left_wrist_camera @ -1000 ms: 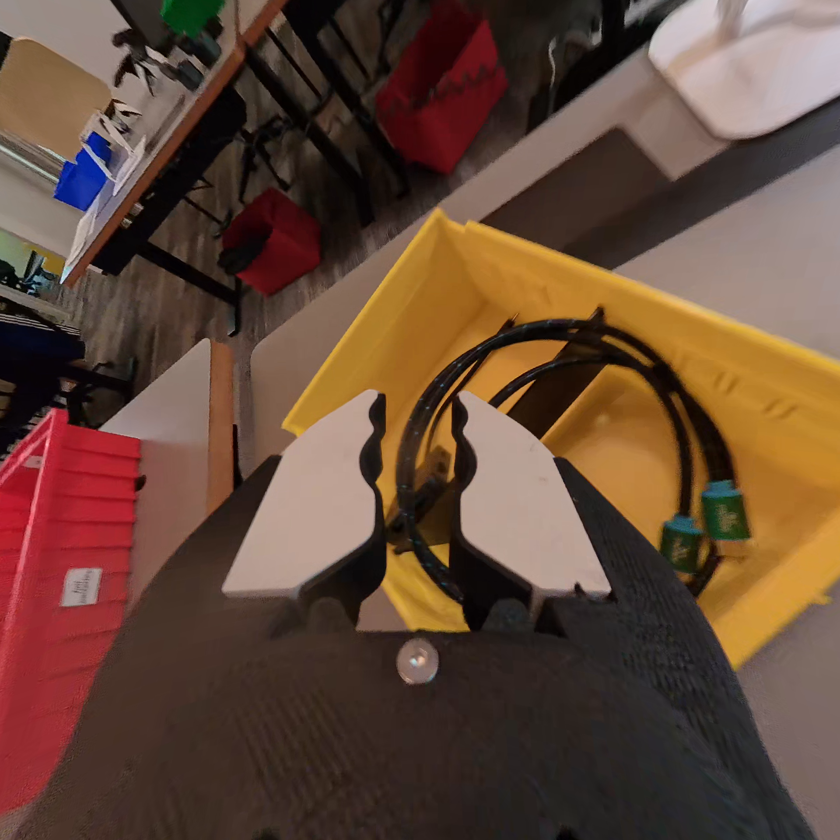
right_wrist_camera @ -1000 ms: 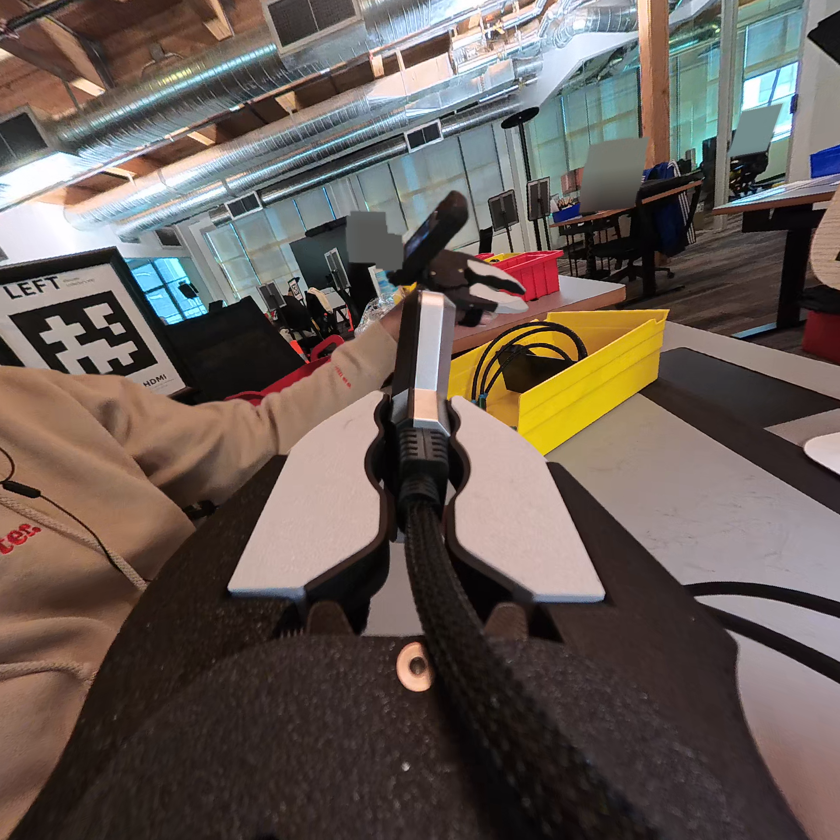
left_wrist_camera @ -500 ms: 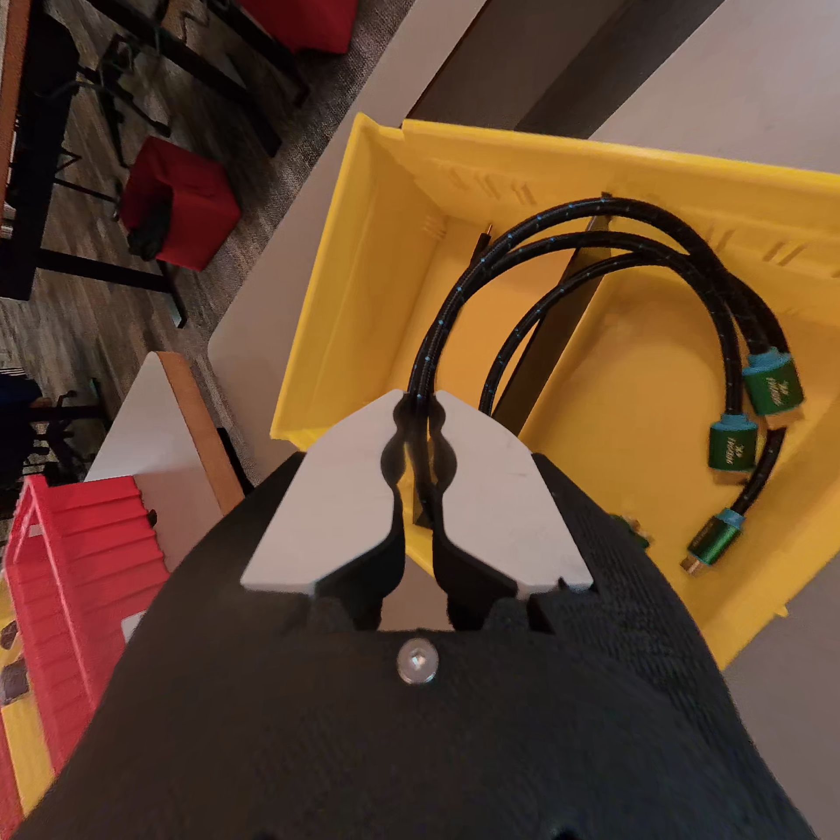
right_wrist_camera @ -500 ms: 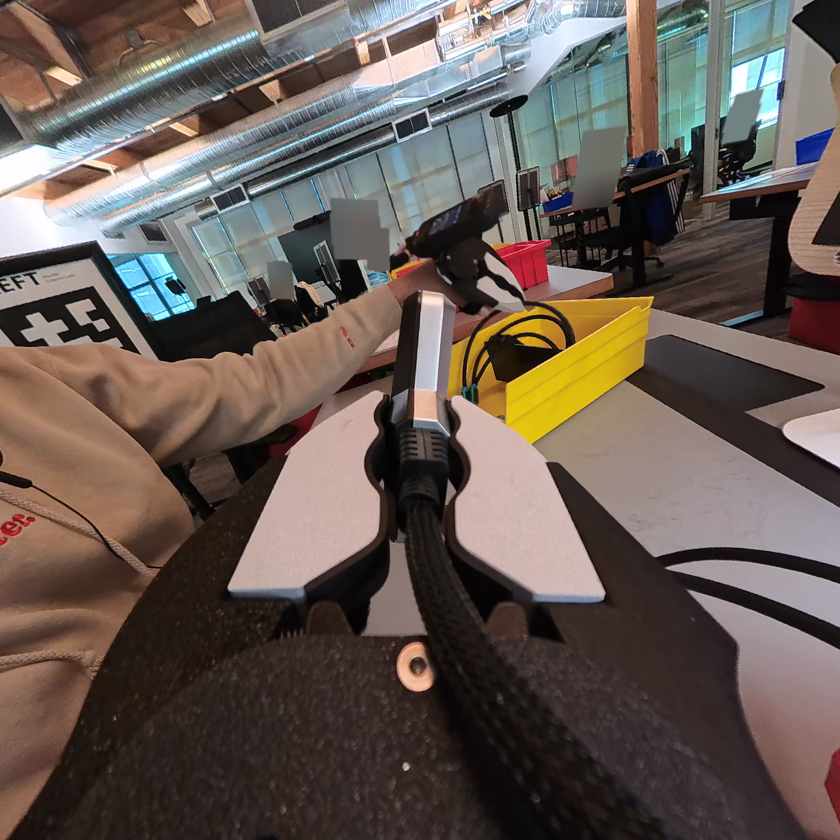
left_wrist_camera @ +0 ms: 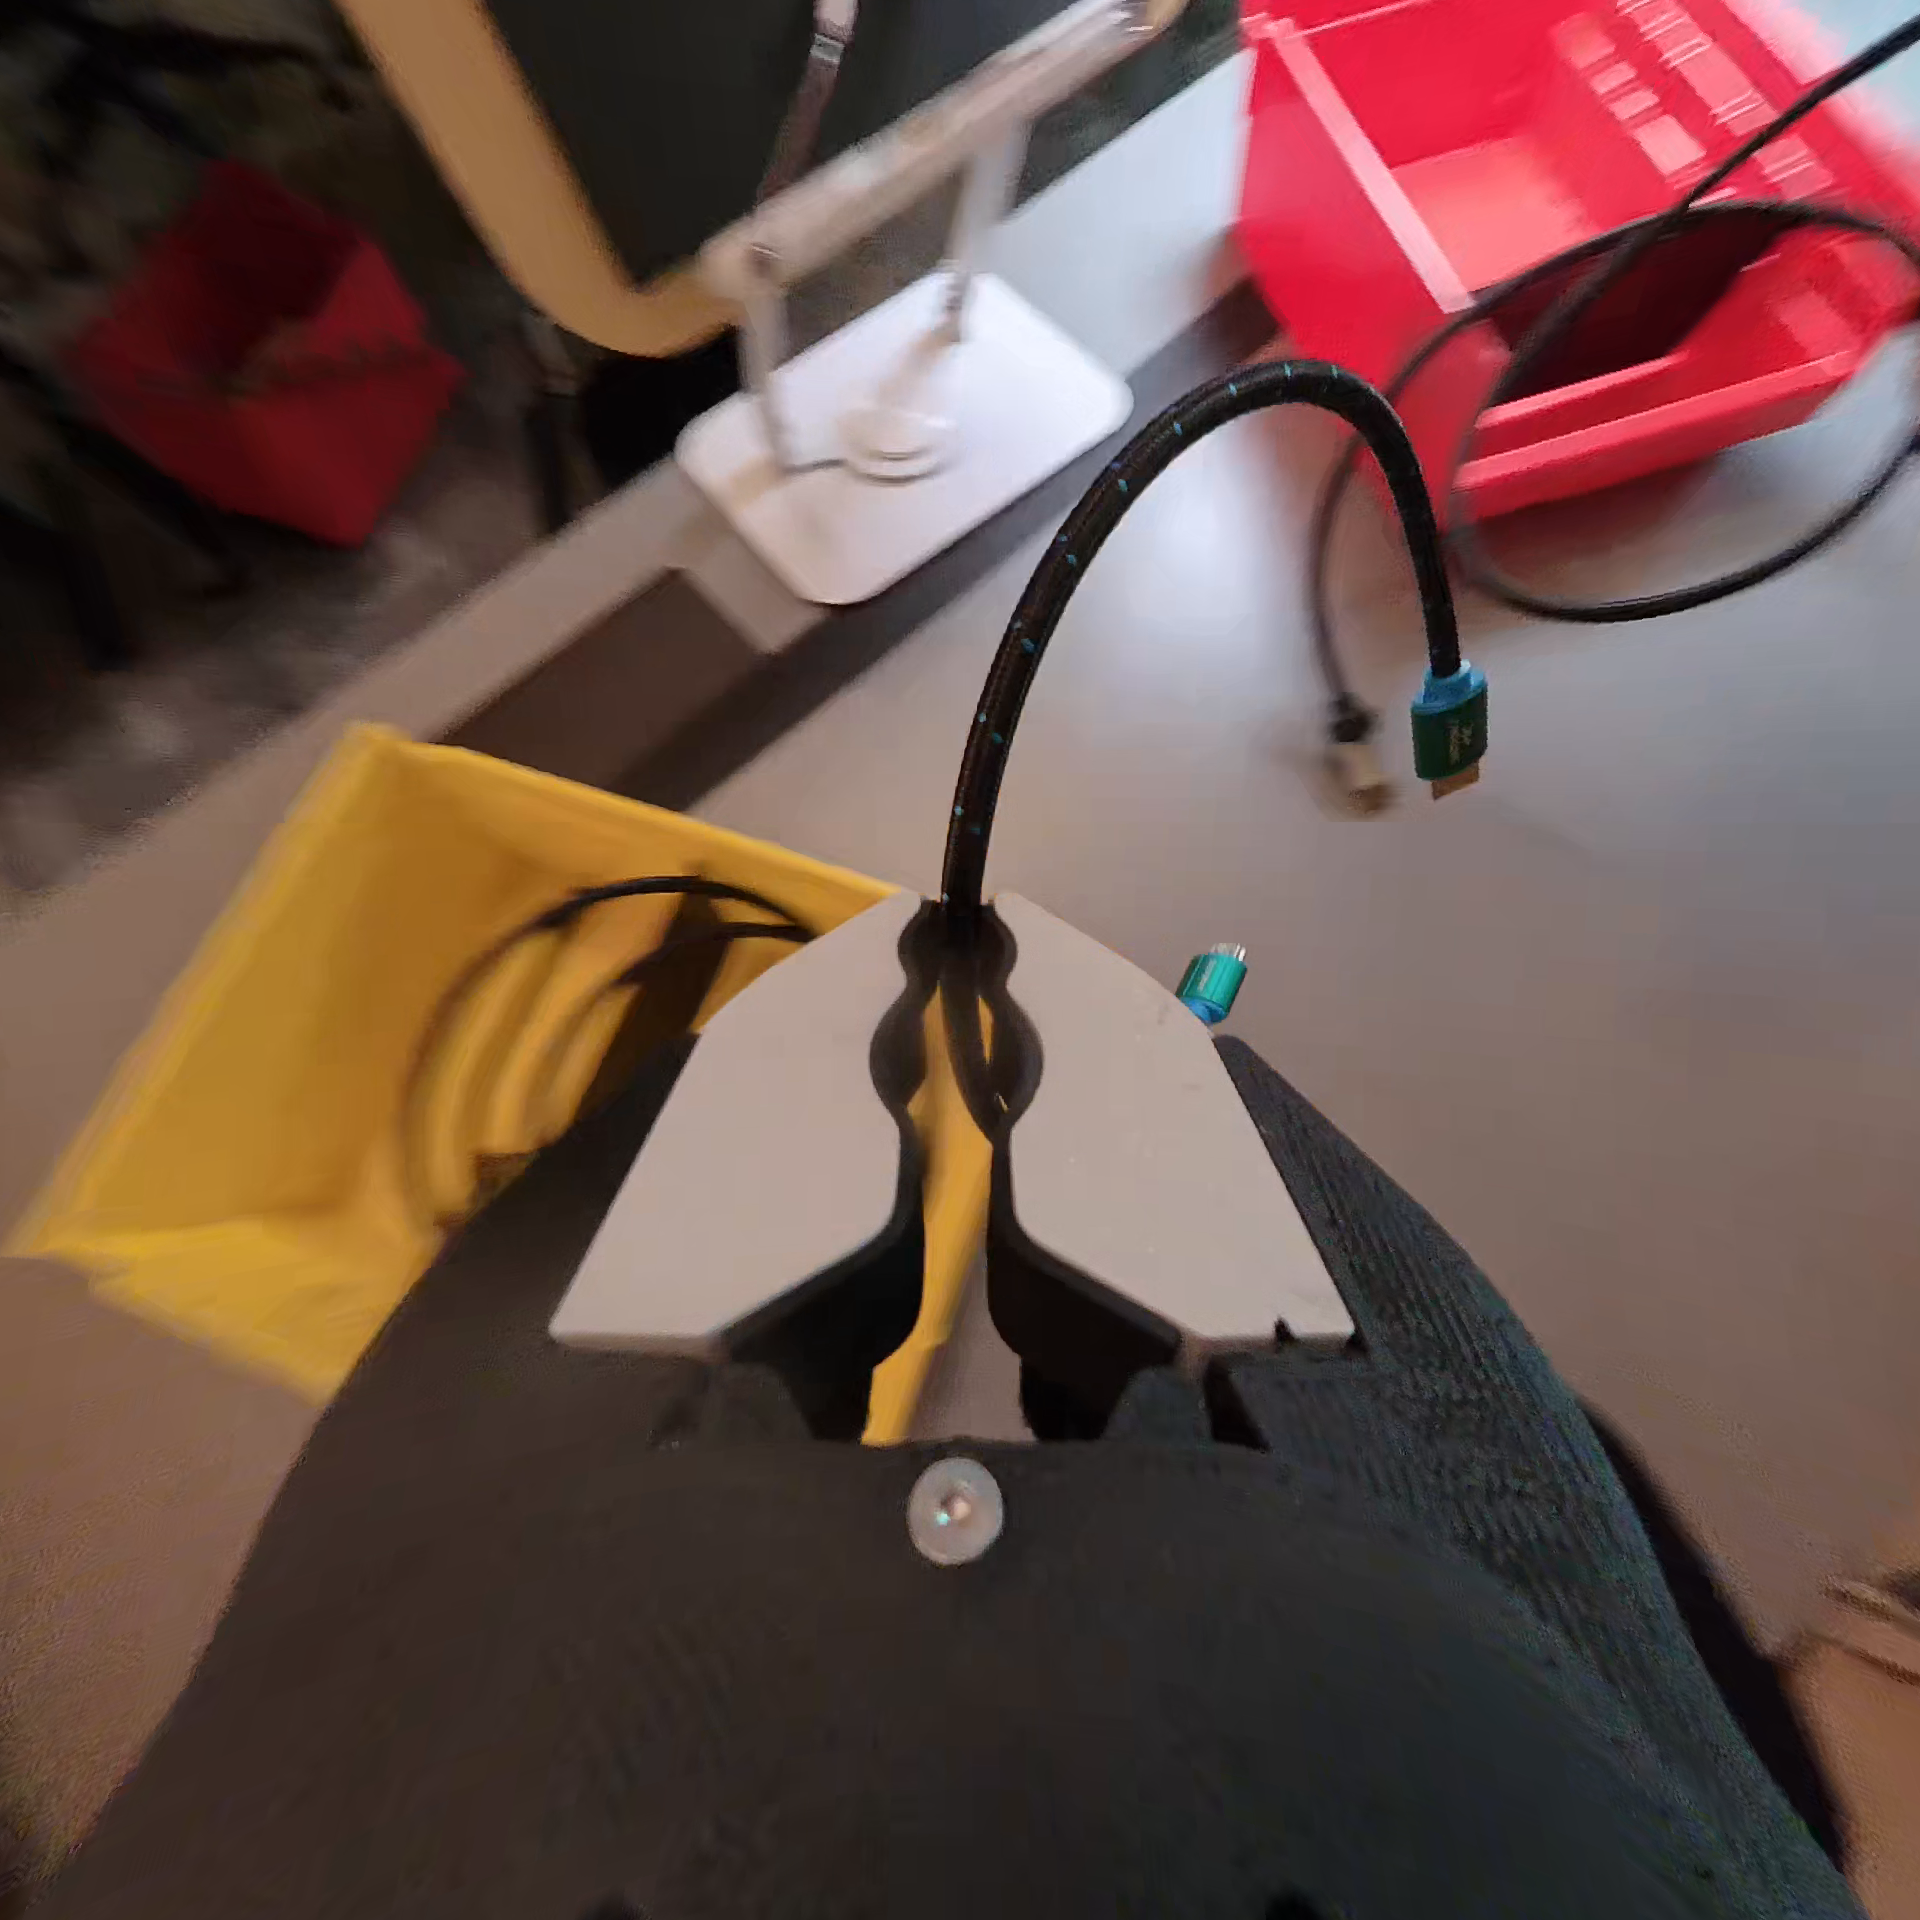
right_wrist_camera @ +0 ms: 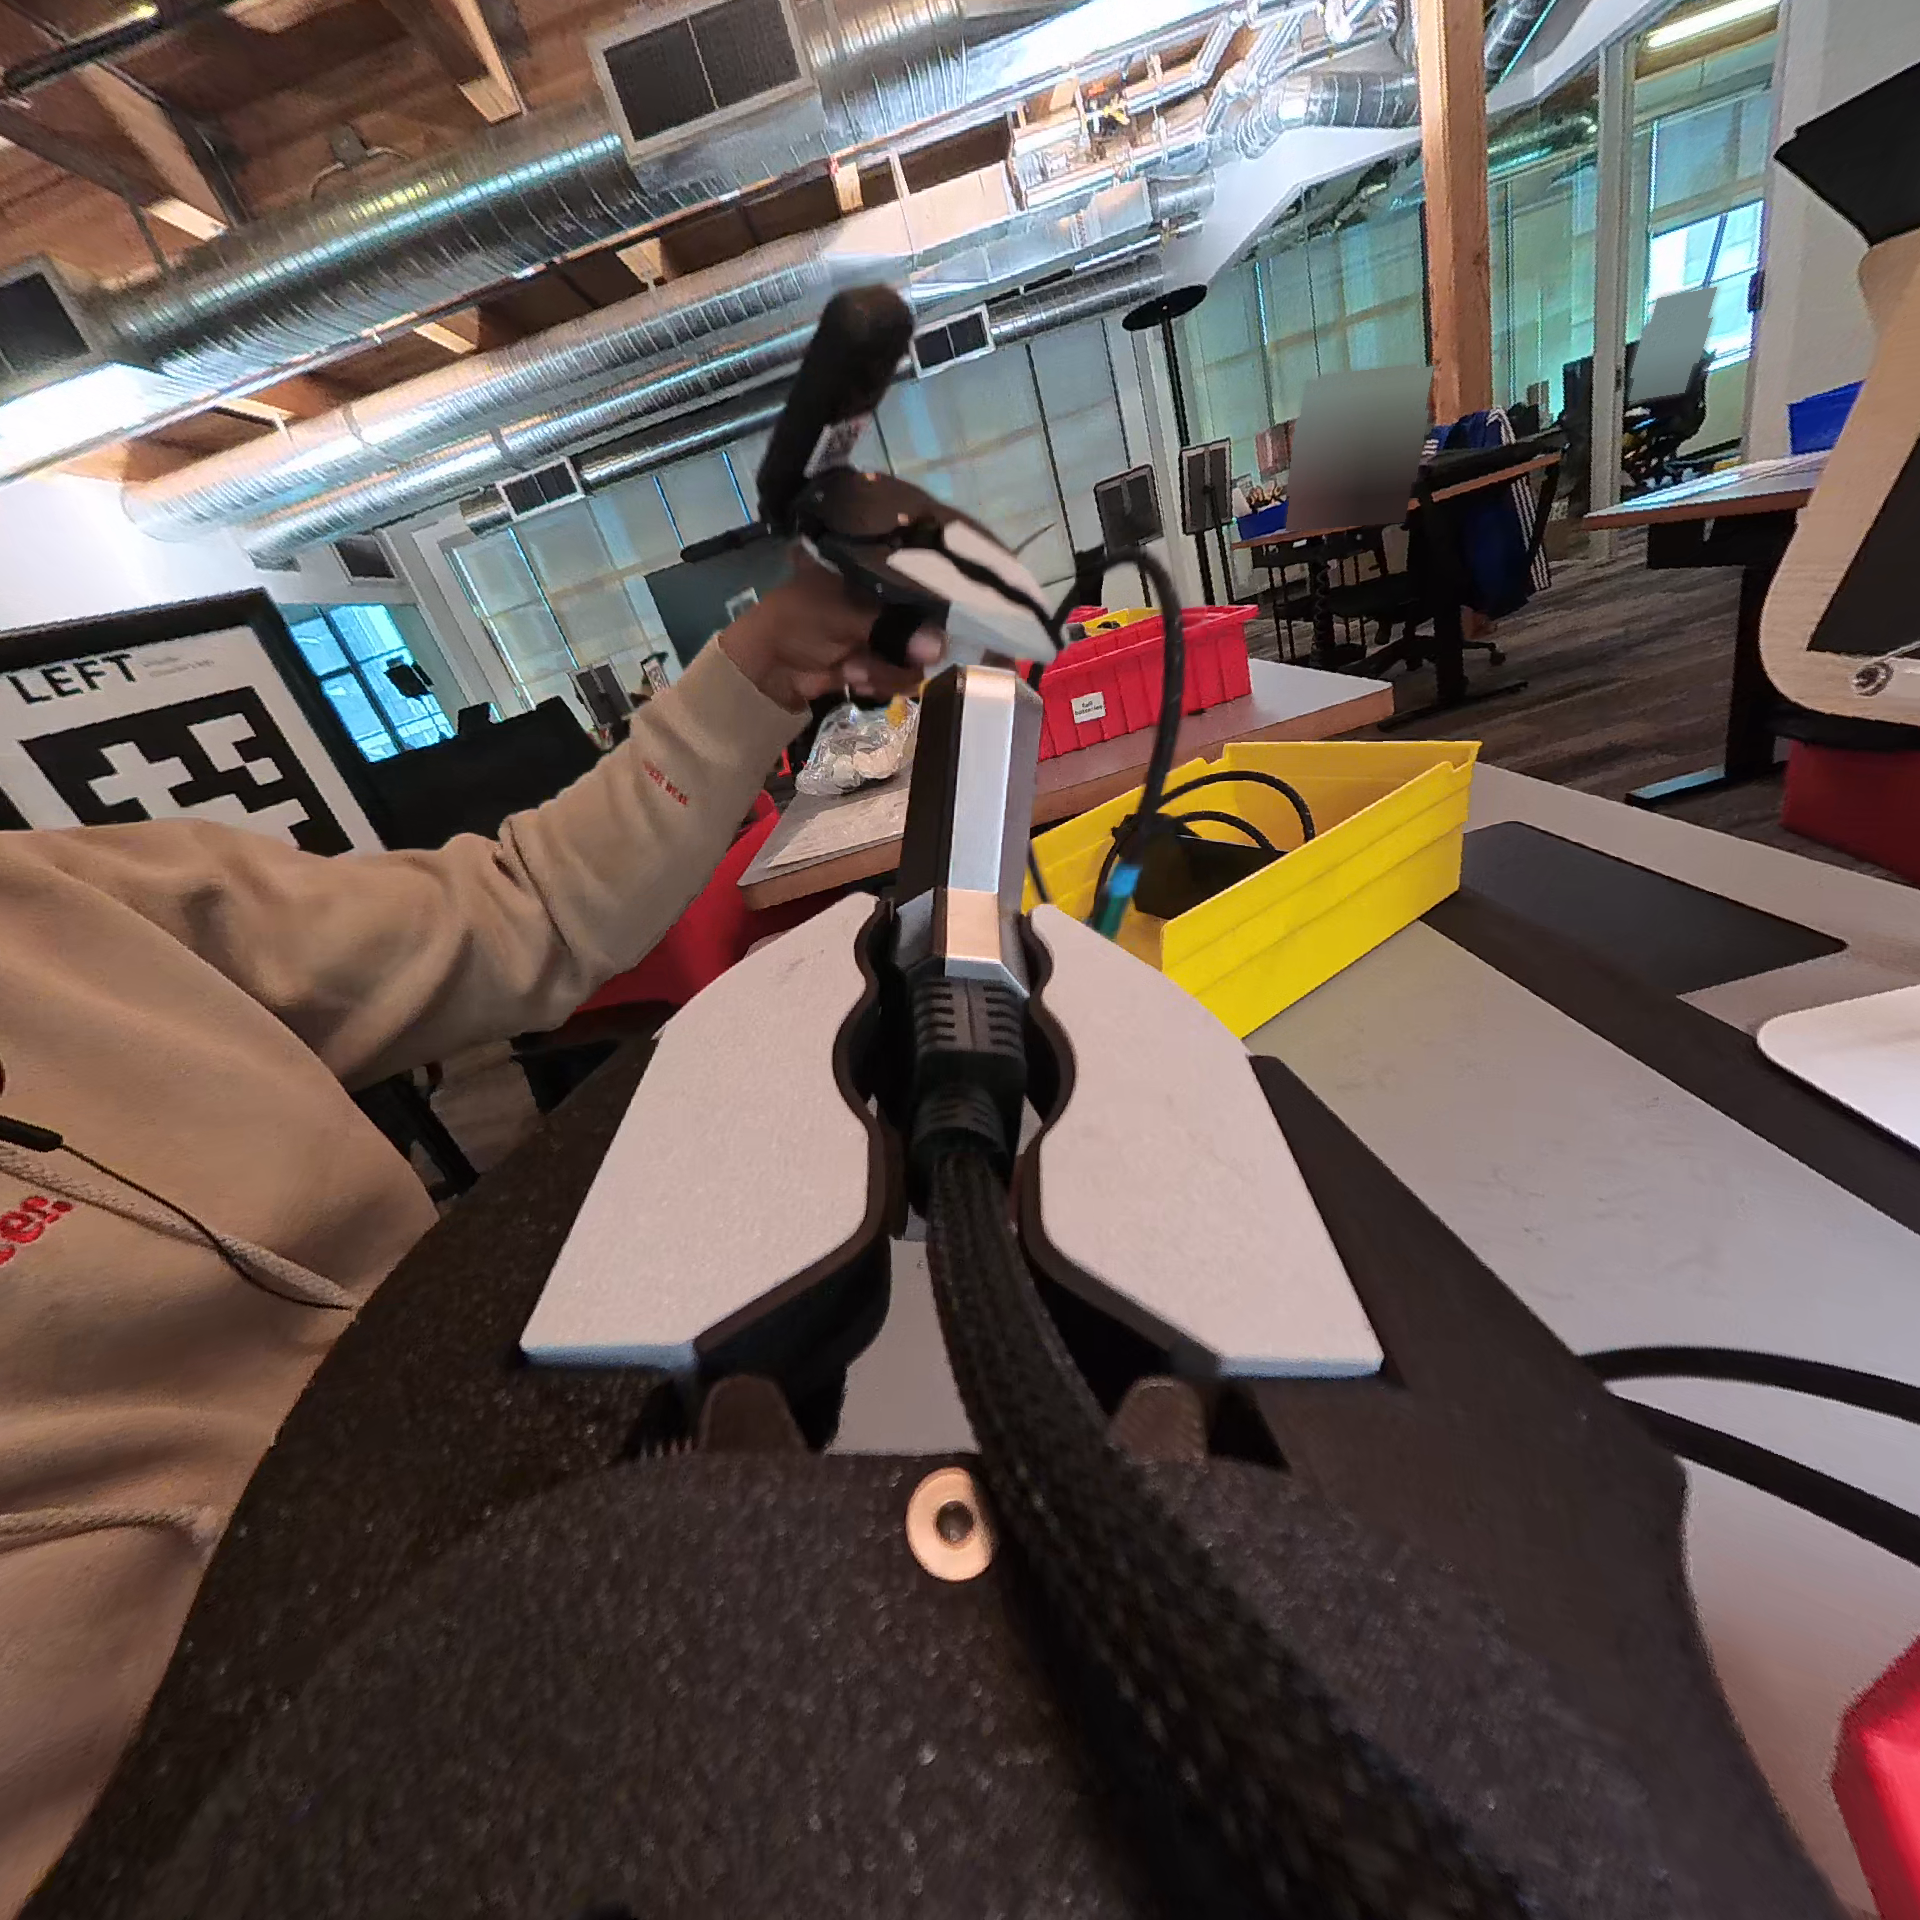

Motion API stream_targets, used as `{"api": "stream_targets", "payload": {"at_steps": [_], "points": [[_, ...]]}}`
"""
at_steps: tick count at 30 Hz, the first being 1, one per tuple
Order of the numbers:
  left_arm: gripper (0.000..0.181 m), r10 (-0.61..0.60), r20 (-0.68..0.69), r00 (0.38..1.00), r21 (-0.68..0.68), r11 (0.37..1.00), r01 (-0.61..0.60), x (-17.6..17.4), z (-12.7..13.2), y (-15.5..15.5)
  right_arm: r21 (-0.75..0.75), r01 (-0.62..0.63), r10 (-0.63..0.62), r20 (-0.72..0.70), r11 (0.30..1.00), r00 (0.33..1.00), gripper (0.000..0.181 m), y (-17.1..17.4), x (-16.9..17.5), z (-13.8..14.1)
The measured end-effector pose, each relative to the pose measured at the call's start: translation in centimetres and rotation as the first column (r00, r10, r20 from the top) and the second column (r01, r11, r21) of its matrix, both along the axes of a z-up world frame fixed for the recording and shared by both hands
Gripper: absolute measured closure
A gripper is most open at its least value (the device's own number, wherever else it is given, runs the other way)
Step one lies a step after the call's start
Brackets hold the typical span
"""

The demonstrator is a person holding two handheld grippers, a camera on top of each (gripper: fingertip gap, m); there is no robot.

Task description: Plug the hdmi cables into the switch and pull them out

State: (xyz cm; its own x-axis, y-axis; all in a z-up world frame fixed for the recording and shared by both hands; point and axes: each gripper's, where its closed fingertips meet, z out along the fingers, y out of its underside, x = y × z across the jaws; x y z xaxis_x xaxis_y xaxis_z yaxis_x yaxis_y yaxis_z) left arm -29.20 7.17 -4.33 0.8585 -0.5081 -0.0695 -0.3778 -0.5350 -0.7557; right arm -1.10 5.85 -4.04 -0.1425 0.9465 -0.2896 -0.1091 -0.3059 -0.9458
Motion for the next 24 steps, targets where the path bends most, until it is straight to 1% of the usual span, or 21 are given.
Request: {"api": "stream_targets", "payload": {"at_steps": [1, 3, 6, 8, 9, 11, 13, 16, 18, 20, 22, 24], "points": [[0.174, -0.02, 0.085, 0.996, -0.035, 0.999, 0.023, 1.7, -1.6, -0.5, 0.002, 0.003, -0.003, 0.004, 1.0, 1.0, 0.159, 0.0, 0.2, 0.1], [0.174, -0.025, 0.22, 0.975, -0.096, 0.994, 0.047, 4.4, -5.5, -1.4, 0.003, 0.014, -0.014, 0.012, 1.0, 1.0, 0.159, 0.2, 0.6, 0.1], [0.173, 0.026, 0.354, 0.935, -0.154, 0.988, 0.031, 6.7, -11.1, -2.6, -0.01, 0.023, -0.023, 0.007, 1.0, 1.0, 0.159, 0.5, 1.2, 0.3], [0.174, 0.073, 0.398, 0.914, -0.169, 0.986, -0.005, 7.0, -13.8, -3.2, -0.013, 0.032, -0.031, 0.009, 0.999, 0.999, 0.159, 0.7, 1.5, 0.3], [0.174, 0.093, 0.427, 0.899, -0.173, 0.985, -0.02, 7.1, -14.6, -3.5, -0.014, 0.032, -0.032, 0.01, 0.999, 0.999, 0.159, 0.8, 1.6, 0.3], [0.174, 0.124, 0.461, 0.878, -0.187, 0.982, -0.04, 7.0, -15.8, -4.2, -0.016, 0.032, -0.032, 0.009, 0.999, 0.999, 0.159, 0.8, 1.7, 0.3], [0.174, 0.146, 0.439, 0.886, -0.187, 0.98, -0.069, 6.5, -16.8, -5.0, -0.019, 0.03, -0.03, 0.011, 0.999, 1.0, 0.159, 0.8, 1.6, 0.2], [0.172, 0.157, 0.355, 0.922, -0.153, 0.982, -0.108, 5.4, -17.3, -5.9, -0.016, 0.03, -0.03, 0.025, 0.999, 0.999, 0.159, 0.8, 1.3, -0.2], [0.166, 0.123, 0.247, 0.961, -0.067, 0.992, -0.11, 4.7, -16.7, -6.5, -0.015, 0.029, -0.028, 0.035, 0.999, 0.999, 0.159, 0.8, 1.1, -0.4], [0.162, 0.054, 0.127, 0.99, 0.004, 0.998, -0.055, 5.1, -16.0, -7.4, -0.014, 0.028, -0.027, 0.042, 1.0, 0.999, 0.159, 0.7, 0.9, -0.6], [0.161, -0.075, 0.069, 0.995, 0.015, 0.997, 0.075, 7.0, -15.7, -8.8, -0.017, 0.025, -0.024, 0.045, 1.0, 0.999, 0.159, 0.8, 0.7, -0.7], [0.158, -0.215, 0.045, 0.975, -0.019, 0.976, 0.217, 9.5, -16.2, -10.6, -0.021, 0.022, -0.021, 0.049, 1.0, 0.999, 0.159, 0.8, 0.6, -0.9]]}}
